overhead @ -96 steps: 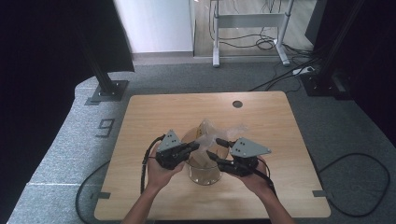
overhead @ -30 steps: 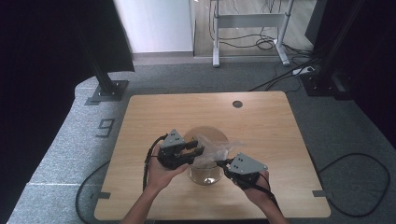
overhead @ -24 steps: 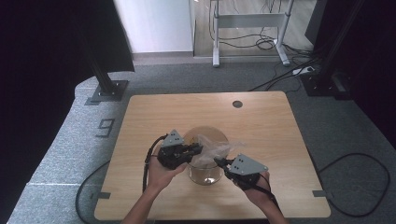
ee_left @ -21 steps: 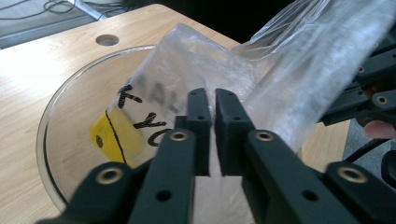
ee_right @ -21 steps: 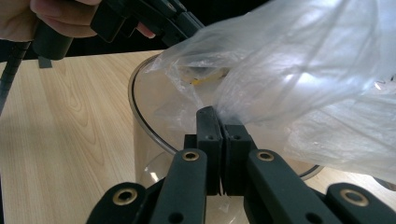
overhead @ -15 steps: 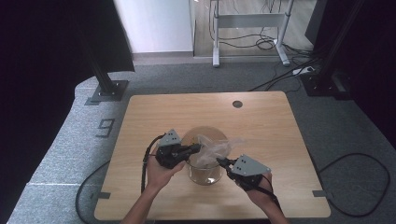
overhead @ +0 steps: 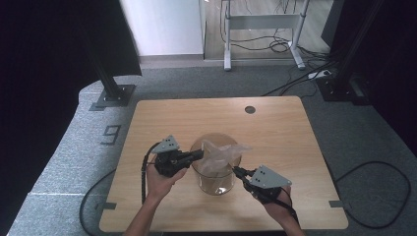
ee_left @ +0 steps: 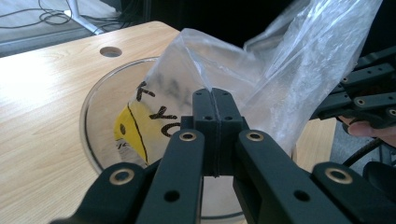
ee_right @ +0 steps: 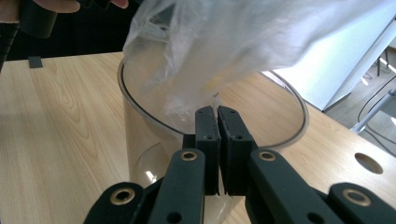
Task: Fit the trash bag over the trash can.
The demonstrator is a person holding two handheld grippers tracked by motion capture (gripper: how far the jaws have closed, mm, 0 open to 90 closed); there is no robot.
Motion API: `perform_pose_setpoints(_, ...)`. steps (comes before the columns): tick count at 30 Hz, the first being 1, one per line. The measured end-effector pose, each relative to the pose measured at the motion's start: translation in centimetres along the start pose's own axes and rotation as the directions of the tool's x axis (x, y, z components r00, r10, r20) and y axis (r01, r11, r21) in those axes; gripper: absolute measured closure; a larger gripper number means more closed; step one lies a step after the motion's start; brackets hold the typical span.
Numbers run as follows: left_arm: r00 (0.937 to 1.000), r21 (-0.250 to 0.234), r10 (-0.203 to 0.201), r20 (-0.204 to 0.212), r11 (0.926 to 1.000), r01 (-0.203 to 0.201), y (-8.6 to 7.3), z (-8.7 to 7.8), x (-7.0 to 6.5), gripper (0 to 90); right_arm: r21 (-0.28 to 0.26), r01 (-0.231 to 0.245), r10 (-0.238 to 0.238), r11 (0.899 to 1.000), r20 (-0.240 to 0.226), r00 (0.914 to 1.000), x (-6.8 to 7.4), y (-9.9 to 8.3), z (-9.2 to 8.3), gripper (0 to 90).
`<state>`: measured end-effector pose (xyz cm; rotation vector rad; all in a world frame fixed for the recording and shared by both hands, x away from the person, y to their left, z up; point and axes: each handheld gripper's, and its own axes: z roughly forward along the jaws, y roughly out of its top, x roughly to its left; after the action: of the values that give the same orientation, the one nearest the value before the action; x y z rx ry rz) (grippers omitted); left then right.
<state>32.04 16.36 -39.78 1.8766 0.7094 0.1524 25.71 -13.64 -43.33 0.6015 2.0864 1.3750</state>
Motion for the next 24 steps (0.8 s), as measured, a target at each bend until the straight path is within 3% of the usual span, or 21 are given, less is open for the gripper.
perform_pose_setpoints(5,1.0000,0.009,0.007,0.002,0.9999,-0.007,-0.1,0.1,-0.1,90.0,-0.024,-0.046,0.046,0.999,-0.005,0.9989,-0.8,-0.2,-0.5,80.8)
perform_pose_setpoints(9,0.9999,0.017,0.011,0.006,0.9998,-0.011,-0.1,0.5,-0.3,90.0,-0.054,-0.055,0.054,0.997,-0.004,0.9985,-1.1,0.4,-1.1,78.4)
perform_pose_setpoints(18,0.9994,0.035,0.033,0.004,0.9988,-0.033,-0.2,1.2,-0.9,90.0,-0.137,-0.063,0.069,0.989,0.033,0.9971,-2.7,3.5,-3.4,73.0)
perform_pose_setpoints(24,0.9993,0.032,0.036,-0.004,0.9989,-0.036,0.0,1.3,-1.0,90.0,-0.142,-0.092,0.094,0.986,0.014,0.9954,-3.3,4.7,-3.6,71.9)
